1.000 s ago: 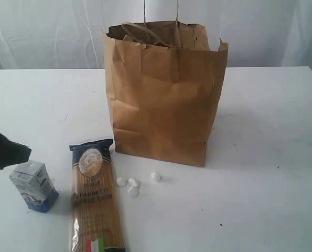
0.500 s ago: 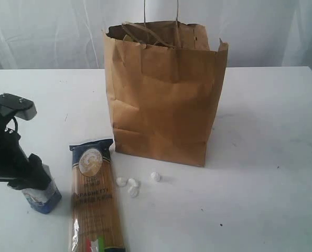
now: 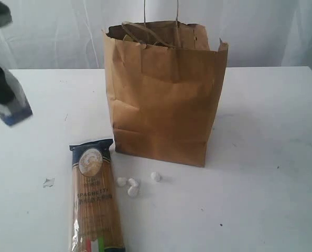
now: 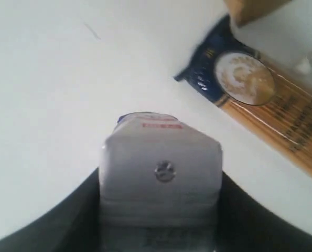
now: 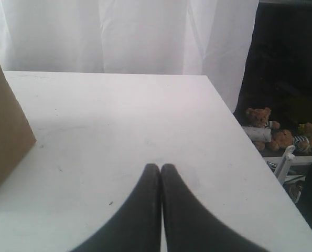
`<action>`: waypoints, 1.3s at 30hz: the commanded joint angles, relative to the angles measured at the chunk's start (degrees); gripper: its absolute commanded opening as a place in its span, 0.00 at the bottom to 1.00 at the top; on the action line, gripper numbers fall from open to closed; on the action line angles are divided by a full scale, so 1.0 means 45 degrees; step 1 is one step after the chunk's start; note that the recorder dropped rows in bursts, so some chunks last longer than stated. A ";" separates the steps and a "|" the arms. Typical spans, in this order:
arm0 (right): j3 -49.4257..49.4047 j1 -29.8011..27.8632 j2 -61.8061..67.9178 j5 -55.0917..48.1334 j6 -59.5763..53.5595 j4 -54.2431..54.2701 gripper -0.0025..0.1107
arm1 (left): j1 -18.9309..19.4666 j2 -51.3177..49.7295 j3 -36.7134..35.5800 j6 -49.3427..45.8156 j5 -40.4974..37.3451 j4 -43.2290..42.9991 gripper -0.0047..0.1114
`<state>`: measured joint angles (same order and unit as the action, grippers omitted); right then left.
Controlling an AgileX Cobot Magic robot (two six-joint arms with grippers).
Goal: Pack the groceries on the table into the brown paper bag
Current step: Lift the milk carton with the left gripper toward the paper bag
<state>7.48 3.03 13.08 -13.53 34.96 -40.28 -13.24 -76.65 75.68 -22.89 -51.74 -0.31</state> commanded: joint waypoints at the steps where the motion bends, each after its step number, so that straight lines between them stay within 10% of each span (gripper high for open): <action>1: -0.0047 -0.0040 0.0041 0.0072 0.0055 -0.0050 0.02 | -0.0019 0.0752 0.2908 0.1205 0.0078 -0.1954 0.04; 6: -0.0047 -0.0040 0.0041 0.0072 0.0055 -0.0050 0.02 | -0.0019 -0.0338 0.4016 0.0936 0.5730 0.4652 0.04; 11: -0.0047 -0.0040 0.0041 0.0072 0.0055 -0.0050 0.02 | -0.0019 -0.2703 0.4016 -0.6084 0.4317 1.4881 0.04; 16: -0.0047 -0.0040 0.0041 0.0072 0.0055 -0.0050 0.02 | -0.0019 -0.4212 0.4016 -1.1368 0.0963 2.1030 0.04; 21: -0.0047 -0.0040 0.0041 0.0047 0.0411 -0.0003 0.02 | -0.0019 -0.5103 0.4016 -1.2966 -0.1235 2.2049 0.04; 39: -0.0047 -0.0040 0.0041 -0.0144 0.0965 -0.0003 0.02 | -0.0019 -0.7397 0.4016 -1.4611 -0.0725 2.1481 0.04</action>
<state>7.48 3.03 13.08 -14.34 39.01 -40.28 -13.24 -109.89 93.21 -87.85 -53.87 94.84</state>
